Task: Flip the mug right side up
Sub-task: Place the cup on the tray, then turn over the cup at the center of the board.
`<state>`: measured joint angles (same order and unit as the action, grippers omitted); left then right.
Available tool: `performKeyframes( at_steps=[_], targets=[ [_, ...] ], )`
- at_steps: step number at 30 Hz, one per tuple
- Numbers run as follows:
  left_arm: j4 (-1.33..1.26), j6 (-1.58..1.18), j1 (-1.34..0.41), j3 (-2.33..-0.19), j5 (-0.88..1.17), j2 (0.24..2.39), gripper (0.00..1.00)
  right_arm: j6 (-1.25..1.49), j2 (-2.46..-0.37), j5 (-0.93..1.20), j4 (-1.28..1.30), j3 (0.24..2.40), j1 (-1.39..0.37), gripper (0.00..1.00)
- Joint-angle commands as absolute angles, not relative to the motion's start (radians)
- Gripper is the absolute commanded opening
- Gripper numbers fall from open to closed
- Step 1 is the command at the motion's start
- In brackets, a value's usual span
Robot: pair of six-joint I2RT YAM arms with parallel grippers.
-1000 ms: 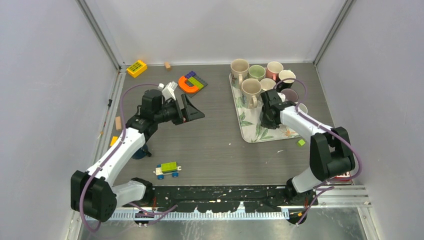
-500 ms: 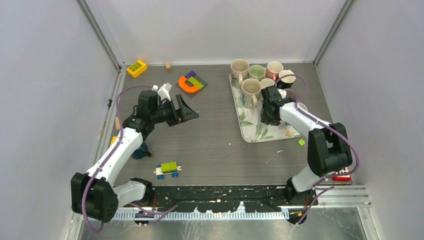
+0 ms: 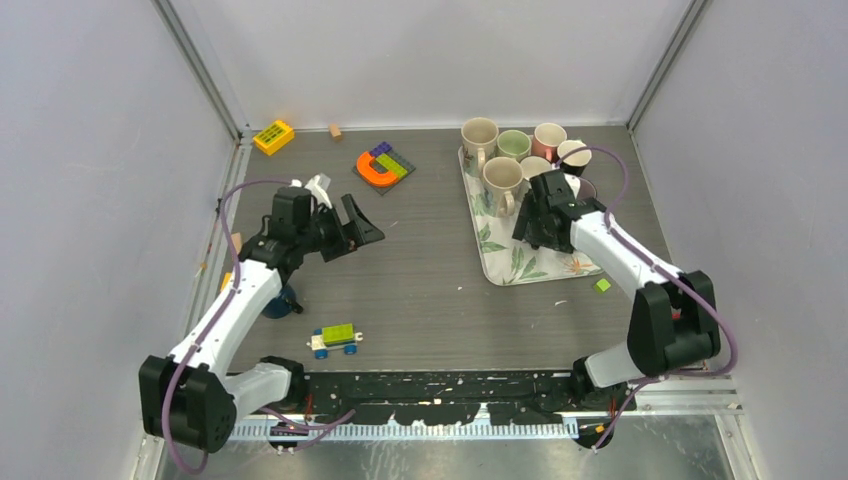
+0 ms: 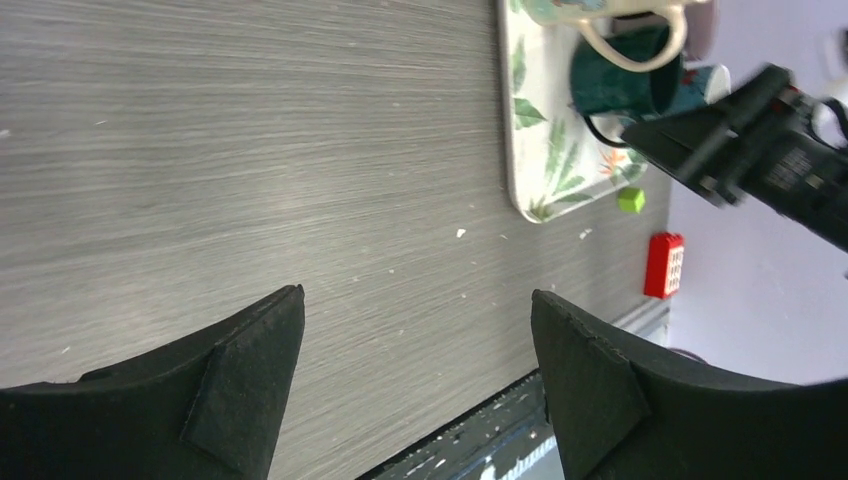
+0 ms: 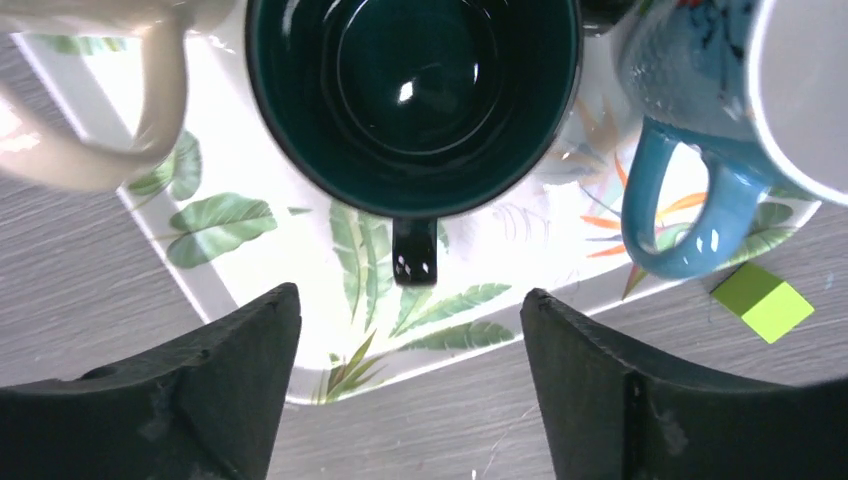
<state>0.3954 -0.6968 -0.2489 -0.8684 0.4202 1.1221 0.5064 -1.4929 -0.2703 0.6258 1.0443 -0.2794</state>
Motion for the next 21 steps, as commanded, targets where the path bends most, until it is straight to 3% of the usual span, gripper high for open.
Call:
performKeyframes(
  at_steps=[1, 4, 21],
  targets=[
    [0.508, -0.682, -0.24, -0.874, 0.236, 1.046, 0.85, 0.528, -1.362, -0.23, 0.648, 1.011, -0.276, 0.89],
    [0.597, -0.718, -0.239, -0.88, 0.084, 1.006, 0.86, 0.534, -1.307, -0.188, 0.649, 0.986, -0.277, 0.99],
    [1.106, -1.074, -0.239, -0.844, -0.468, 0.813, 1.0, 0.531, -1.19, 0.088, 0.533, 0.941, -0.291, 1.0]
  ],
)
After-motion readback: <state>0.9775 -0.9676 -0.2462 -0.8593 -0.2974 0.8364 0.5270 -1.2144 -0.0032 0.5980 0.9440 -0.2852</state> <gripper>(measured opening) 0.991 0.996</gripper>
